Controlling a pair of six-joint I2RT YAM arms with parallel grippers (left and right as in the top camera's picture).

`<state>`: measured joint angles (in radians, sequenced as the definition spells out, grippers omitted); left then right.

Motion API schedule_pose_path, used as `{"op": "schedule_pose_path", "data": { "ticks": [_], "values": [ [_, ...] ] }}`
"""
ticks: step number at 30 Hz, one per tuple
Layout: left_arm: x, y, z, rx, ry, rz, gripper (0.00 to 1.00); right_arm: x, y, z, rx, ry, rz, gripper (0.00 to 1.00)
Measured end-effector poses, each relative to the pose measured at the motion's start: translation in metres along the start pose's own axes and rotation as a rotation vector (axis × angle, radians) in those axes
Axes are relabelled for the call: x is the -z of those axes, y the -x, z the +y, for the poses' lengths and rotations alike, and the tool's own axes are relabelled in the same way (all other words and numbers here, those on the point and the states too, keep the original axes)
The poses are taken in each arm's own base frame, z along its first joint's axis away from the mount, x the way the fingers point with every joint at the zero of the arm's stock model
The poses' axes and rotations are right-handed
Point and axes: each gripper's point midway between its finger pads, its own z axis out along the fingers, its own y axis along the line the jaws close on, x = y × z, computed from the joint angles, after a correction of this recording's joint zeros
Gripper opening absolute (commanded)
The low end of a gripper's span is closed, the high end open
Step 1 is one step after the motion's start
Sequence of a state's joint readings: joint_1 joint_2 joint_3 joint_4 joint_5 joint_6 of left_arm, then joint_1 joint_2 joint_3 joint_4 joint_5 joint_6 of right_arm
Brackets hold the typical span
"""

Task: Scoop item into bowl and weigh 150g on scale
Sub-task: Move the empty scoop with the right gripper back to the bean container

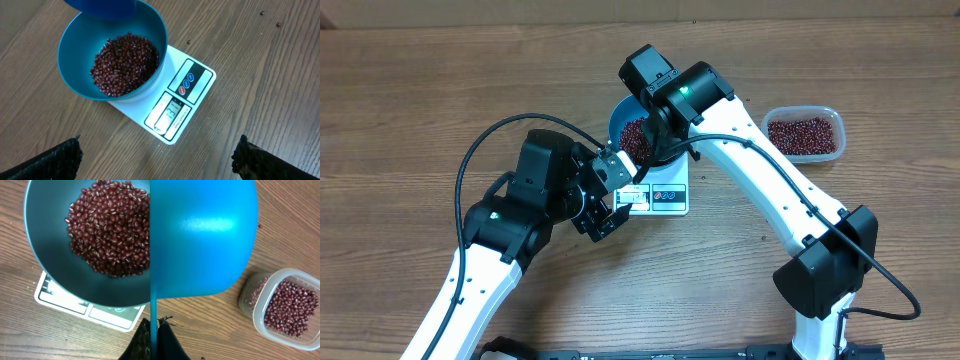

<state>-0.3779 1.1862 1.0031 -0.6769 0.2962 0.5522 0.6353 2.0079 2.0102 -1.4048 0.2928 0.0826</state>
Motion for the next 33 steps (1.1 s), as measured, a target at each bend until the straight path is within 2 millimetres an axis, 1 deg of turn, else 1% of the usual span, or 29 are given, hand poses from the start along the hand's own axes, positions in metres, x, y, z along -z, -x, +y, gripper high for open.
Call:
{"op": "schedule_pose_path", "data": {
  "ticks": [7,10,12,14,18,22,25,30,33],
  "values": [
    [0.000,0.000,0.000,0.000,0.000,0.000,0.99,0.000,0.000,-0.001,-0.048,-0.003,0.000,0.04],
    [0.000,0.000,0.000,0.000,0.000,0.000,1.00,-0.001,-0.002,-0.005,-0.148,-0.007,0.011,0.04],
    [0.000,0.000,0.000,0.000,0.000,0.000,1.00,-0.003,-0.007,-0.013,-0.231,-0.018,0.036,0.04],
    [0.000,0.000,0.000,0.000,0.000,0.000,0.99,-0.006,-0.013,-0.028,-0.328,-0.033,0.062,0.04],
    [0.000,0.000,0.000,0.000,0.000,0.000,1.00,-0.013,-0.016,-0.068,-0.511,-0.066,0.077,0.04],
    [0.000,0.000,0.000,0.000,0.000,0.000,1.00,-0.010,-0.025,-0.108,-0.645,-0.126,0.078,0.04],
    [0.000,0.000,0.000,0.000,0.000,0.000,0.99,-0.004,-0.035,-0.136,-0.717,-0.178,0.078,0.04],
    [0.000,0.000,0.000,0.000,0.000,0.000,1.00,0.001,-0.058,-0.175,-0.785,-0.278,0.116,0.04],
    [0.000,0.000,0.000,0.000,0.000,0.000,1.00,0.002,-0.072,-0.193,-0.810,-0.334,0.145,0.04]
  ]
}}
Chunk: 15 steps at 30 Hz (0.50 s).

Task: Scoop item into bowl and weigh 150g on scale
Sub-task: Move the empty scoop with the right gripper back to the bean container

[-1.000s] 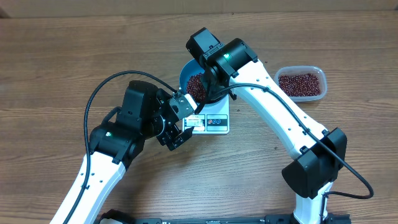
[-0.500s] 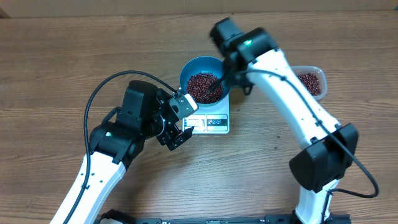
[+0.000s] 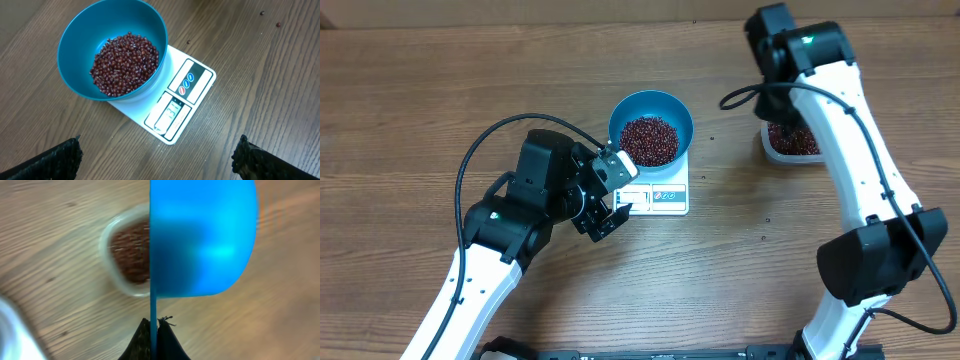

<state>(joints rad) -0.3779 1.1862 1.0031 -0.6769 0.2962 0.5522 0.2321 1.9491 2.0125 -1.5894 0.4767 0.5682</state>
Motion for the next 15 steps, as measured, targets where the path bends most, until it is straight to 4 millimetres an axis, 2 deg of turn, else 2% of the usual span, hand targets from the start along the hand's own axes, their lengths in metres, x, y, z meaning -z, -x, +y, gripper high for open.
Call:
{"op": "schedule_pose_path", "data": {
  "ticks": [6,15],
  "values": [
    [0.000,0.000,0.000,0.000,0.000,0.000,0.99,-0.008,0.006,-0.024,-0.041,-0.054,0.014,0.04],
    [0.000,0.000,0.000,0.000,0.000,0.000,1.00,-0.013,0.012,-0.025,-0.063,-0.049,-0.002,0.04]
  ]
}}
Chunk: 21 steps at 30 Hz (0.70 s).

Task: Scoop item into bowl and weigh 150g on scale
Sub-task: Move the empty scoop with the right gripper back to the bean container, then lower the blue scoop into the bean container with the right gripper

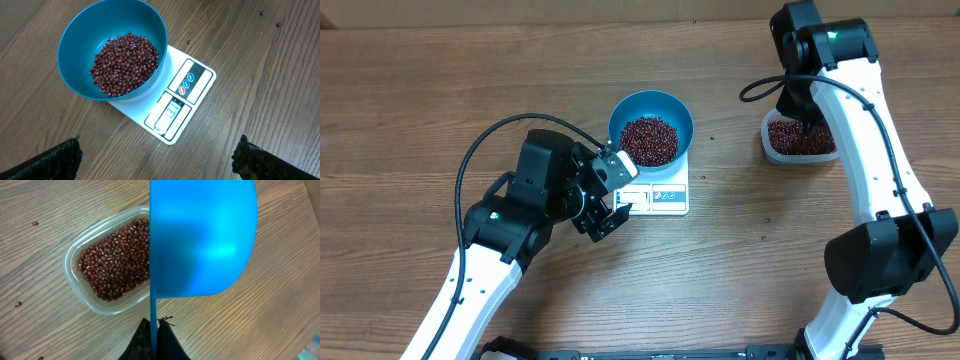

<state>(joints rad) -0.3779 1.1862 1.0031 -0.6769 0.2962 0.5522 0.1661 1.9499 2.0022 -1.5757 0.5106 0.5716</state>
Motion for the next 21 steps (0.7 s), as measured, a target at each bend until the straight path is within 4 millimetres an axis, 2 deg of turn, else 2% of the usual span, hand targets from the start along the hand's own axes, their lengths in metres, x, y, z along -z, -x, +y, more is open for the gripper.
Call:
{"op": "schedule_pose_path", "data": {
  "ticks": [21],
  "values": [
    [0.000,0.000,0.000,0.000,0.000,0.000,0.99,-0.059,-0.015,0.032,0.057,-0.050,0.098,0.04]
  ]
}}
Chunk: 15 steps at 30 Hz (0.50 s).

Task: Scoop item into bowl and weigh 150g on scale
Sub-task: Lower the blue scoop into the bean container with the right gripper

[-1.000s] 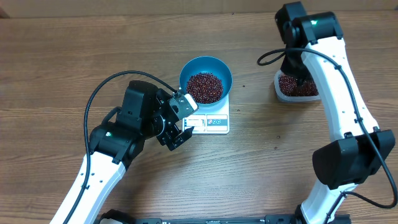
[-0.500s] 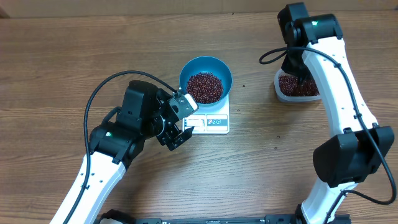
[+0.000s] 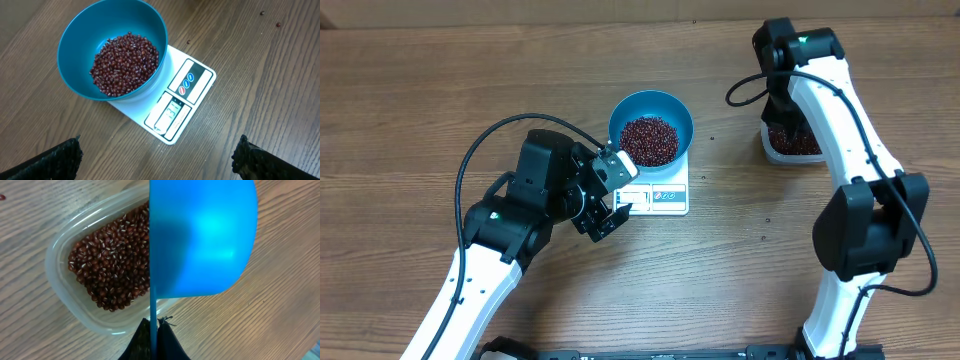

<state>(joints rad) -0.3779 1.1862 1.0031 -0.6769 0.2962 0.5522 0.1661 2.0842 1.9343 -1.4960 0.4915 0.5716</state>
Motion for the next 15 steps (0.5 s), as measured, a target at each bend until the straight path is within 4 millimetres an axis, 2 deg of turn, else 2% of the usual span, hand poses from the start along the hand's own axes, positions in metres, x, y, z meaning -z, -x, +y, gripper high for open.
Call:
{"op": "schedule_pose_path", "data": {
  "ticks": [15],
  "values": [
    [0.000,0.000,0.000,0.000,0.000,0.000,0.99,-0.026,-0.012,0.011,0.043,-0.038,0.078,0.04]
  ]
}}
